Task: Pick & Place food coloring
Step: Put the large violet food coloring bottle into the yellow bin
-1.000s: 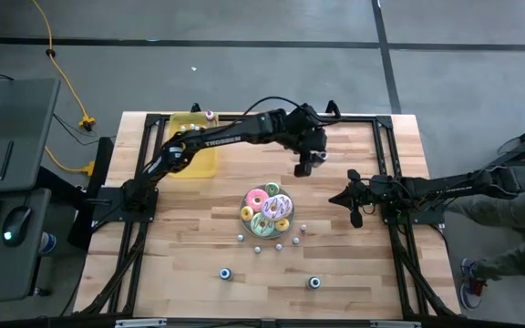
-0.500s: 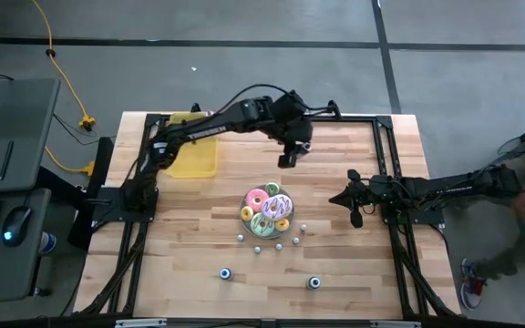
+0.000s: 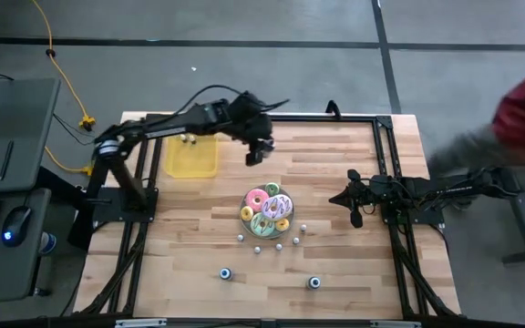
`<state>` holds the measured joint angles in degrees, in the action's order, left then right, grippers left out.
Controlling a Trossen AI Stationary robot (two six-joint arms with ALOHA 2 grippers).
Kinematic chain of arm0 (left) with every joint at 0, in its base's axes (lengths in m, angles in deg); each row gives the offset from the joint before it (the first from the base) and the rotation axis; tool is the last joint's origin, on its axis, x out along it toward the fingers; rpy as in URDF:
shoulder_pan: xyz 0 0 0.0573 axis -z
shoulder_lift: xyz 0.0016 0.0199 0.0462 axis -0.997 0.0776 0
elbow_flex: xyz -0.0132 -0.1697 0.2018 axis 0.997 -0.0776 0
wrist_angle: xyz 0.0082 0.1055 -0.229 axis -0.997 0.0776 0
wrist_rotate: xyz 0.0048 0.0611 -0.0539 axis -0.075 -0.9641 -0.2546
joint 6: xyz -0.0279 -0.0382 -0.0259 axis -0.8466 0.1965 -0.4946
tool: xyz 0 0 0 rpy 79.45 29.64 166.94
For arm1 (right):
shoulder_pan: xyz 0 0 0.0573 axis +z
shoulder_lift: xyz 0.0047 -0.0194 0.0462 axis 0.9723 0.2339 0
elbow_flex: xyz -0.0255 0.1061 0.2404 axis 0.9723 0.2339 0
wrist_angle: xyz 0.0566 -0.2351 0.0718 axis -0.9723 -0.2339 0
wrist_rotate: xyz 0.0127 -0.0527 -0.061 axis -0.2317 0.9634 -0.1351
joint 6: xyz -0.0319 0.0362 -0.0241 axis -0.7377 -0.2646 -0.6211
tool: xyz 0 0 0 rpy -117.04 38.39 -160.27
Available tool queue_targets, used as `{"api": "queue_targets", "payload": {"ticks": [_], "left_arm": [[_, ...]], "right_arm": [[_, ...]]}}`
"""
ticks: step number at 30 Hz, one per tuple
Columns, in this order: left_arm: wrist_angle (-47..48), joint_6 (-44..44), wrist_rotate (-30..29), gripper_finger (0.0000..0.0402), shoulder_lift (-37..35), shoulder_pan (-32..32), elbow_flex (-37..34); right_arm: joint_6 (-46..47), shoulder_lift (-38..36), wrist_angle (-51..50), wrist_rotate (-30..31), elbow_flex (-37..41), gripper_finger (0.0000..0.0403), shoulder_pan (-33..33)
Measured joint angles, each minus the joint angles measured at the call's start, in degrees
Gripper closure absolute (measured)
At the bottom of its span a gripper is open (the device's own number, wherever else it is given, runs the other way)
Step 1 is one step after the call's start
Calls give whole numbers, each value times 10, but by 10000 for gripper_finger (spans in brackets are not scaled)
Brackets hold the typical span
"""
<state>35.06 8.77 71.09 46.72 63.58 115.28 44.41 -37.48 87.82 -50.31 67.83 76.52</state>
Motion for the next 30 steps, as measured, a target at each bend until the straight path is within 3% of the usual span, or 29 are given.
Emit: {"api": "queue_targets", "payload": {"ticks": [5, 15, 24, 30], "left_arm": [[-57, -65, -19, 296, -88, -35, -121], [-63, -216, -174, 294, -225, -111, -263], [-96, -306, -240, 294, -297, -161, -373], [-130, -340, -249, 293, -305, -192, -414]], "right_arm": [[0, 0, 0, 0, 0, 402, 0], [0, 0, -1, 0, 0, 402, 0], [0, 0, 0, 0, 0, 402, 0], [0, 0, 0, 0, 0, 402, 0]]}}
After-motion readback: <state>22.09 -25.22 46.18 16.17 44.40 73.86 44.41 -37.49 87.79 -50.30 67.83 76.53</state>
